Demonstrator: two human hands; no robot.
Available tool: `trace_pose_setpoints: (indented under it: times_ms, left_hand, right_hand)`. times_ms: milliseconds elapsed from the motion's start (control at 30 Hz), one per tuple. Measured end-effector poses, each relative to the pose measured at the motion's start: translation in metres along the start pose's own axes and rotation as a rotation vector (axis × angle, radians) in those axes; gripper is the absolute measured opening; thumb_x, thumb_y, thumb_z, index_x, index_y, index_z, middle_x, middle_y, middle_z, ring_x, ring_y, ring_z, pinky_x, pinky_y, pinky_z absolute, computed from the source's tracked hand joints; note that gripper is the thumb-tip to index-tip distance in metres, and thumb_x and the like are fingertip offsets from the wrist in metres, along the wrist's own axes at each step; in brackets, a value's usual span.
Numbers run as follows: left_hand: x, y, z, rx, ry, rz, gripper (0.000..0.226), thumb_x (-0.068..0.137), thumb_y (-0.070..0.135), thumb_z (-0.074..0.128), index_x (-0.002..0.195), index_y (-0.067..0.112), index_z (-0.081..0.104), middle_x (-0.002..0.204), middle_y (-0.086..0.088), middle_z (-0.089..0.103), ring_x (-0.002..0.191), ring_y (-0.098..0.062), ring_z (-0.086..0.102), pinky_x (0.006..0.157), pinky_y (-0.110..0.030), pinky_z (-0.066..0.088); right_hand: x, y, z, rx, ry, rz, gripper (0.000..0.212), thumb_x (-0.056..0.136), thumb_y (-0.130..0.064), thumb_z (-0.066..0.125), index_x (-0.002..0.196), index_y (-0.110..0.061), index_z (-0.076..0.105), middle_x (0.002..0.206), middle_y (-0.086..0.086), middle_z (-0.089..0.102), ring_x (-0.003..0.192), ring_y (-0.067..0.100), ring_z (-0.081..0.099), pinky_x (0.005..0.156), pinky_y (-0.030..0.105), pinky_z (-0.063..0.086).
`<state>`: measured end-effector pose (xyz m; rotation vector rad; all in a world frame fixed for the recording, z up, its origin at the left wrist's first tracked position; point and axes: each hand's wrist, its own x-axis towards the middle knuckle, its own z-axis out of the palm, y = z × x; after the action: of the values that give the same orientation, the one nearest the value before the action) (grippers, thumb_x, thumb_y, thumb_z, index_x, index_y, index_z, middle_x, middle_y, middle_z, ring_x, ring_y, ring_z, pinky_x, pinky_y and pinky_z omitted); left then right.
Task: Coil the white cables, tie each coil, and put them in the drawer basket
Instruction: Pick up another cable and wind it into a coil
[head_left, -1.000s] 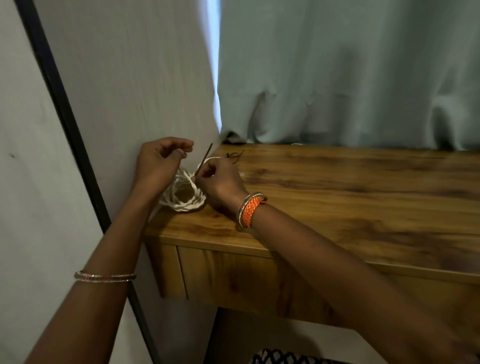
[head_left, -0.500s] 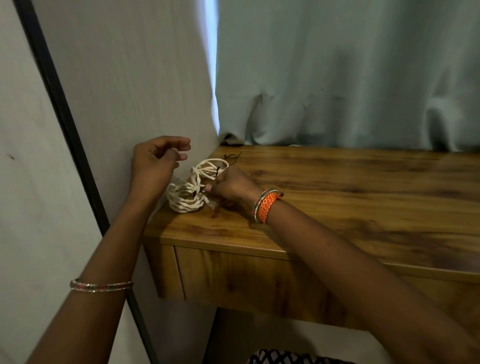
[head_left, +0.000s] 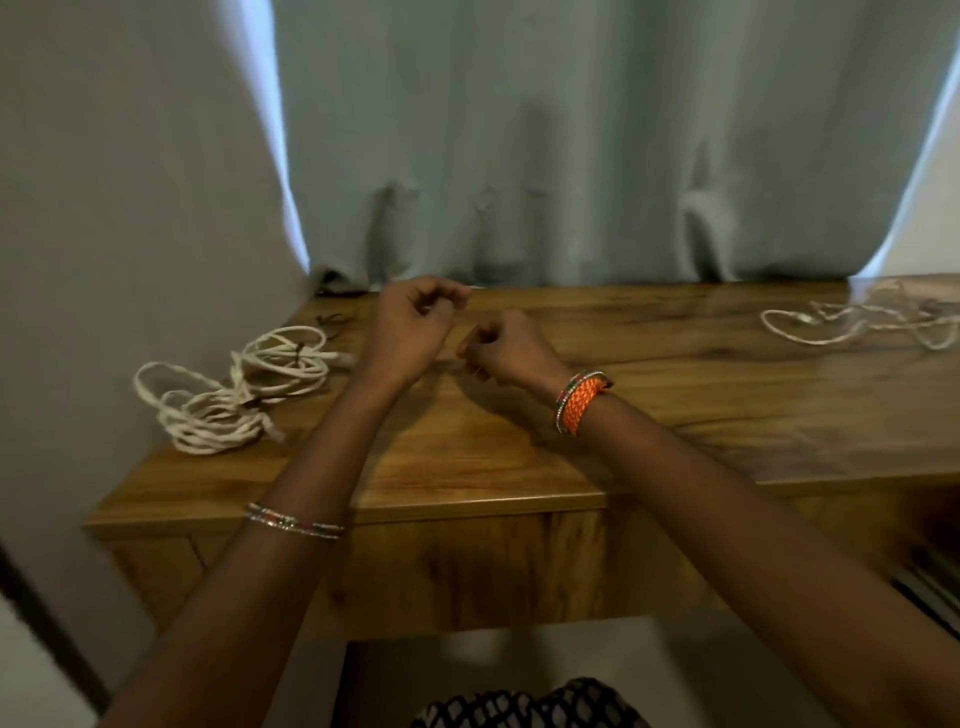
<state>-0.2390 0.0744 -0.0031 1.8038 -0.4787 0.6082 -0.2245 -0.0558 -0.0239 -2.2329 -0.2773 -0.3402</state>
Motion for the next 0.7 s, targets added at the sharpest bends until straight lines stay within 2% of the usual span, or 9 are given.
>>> trace_pose_setpoints:
  times_ms: [67,133,233,300,400,467,533,600,700]
  left_hand:
    - [0.008,0.002,0.03,0.038,-0.169,-0.017,0.027,0.09,-0.004,0.045,0.102,0.006,0.068,0.093,-0.002,0.065,0.064,0.006,0.056,0.059,-0.004,0.043]
    - [0.016,0.006,0.054,0.055,-0.316,-0.025,0.026,0.091,-0.002,0.045,0.104,0.007,0.067,0.094,0.0,0.064,0.064,0.003,0.056,0.057,-0.011,0.046]
    - [0.028,0.015,0.09,0.068,-0.479,0.006,0.026,0.092,-0.001,0.044,0.102,0.008,0.066,0.09,0.003,0.063,0.067,-0.004,0.055,0.06,-0.022,0.047]
    - [0.033,0.018,0.11,0.091,-0.534,0.027,0.028,0.091,-0.004,0.042,0.104,0.005,0.065,0.091,-0.001,0.062,0.068,-0.004,0.055,0.058,-0.017,0.047]
    - [0.039,0.016,0.143,0.122,-0.589,0.065,0.031,0.089,-0.008,0.042,0.107,0.002,0.065,0.097,-0.005,0.063,0.069,-0.005,0.054,0.053,-0.007,0.044]
    - [0.043,0.009,0.161,0.15,-0.594,0.108,0.031,0.087,-0.008,0.044,0.106,0.003,0.066,0.102,-0.009,0.066,0.075,-0.008,0.058,0.062,-0.011,0.047]
    - [0.046,0.001,0.177,0.173,-0.598,0.132,0.03,0.086,-0.006,0.046,0.106,0.003,0.066,0.109,-0.011,0.066,0.091,-0.014,0.06,0.077,-0.019,0.046]
    - [0.048,-0.009,0.188,0.203,-0.606,0.131,0.03,0.087,-0.003,0.047,0.11,0.006,0.064,0.111,-0.009,0.064,0.098,-0.017,0.059,0.08,-0.023,0.044]
    - [0.048,-0.03,0.192,0.251,-0.627,0.1,0.034,0.089,0.004,0.048,0.12,0.012,0.058,0.117,-0.006,0.059,0.101,-0.016,0.055,0.081,-0.023,0.04]
  right_hand:
    - [-0.003,0.026,-0.025,-0.125,0.114,0.005,0.011,0.087,-0.016,0.06,0.083,-0.012,0.069,0.082,0.006,0.069,0.077,0.018,0.063,0.066,0.032,0.051]
    - [-0.009,0.058,-0.056,-0.274,0.249,0.027,0.012,0.085,-0.019,0.058,0.084,-0.015,0.07,0.085,0.007,0.07,0.082,0.023,0.064,0.071,0.035,0.052]
    - [-0.023,0.107,-0.115,-0.456,0.446,0.145,0.019,0.082,-0.016,0.056,0.093,-0.01,0.071,0.094,0.015,0.07,0.093,0.035,0.063,0.08,0.041,0.052]
    - [-0.031,0.137,-0.155,-0.553,0.515,0.254,0.025,0.084,-0.014,0.054,0.103,-0.004,0.067,0.103,0.022,0.067,0.1,0.039,0.061,0.085,0.043,0.05]
    - [-0.037,0.181,-0.203,-0.625,0.496,0.392,0.03,0.087,-0.013,0.05,0.112,0.003,0.058,0.116,0.026,0.058,0.11,0.041,0.054,0.091,0.043,0.045]
    - [-0.035,0.205,-0.218,-0.675,0.442,0.435,0.035,0.089,-0.018,0.047,0.117,0.002,0.051,0.126,0.025,0.051,0.118,0.04,0.048,0.097,0.044,0.04]
    - [-0.026,0.224,-0.224,-0.701,0.381,0.495,0.048,0.091,-0.023,0.045,0.132,0.002,0.041,0.14,0.023,0.04,0.131,0.038,0.037,0.109,0.045,0.03]
    - [-0.013,0.234,-0.227,-0.673,0.348,0.587,0.058,0.091,-0.027,0.045,0.14,0.001,0.031,0.147,0.02,0.032,0.137,0.036,0.029,0.113,0.044,0.022]
    - [0.004,0.238,-0.227,-0.745,0.286,0.643,0.055,0.089,-0.032,0.047,0.137,-0.005,0.04,0.147,0.018,0.034,0.136,0.036,0.032,0.112,0.048,0.021]
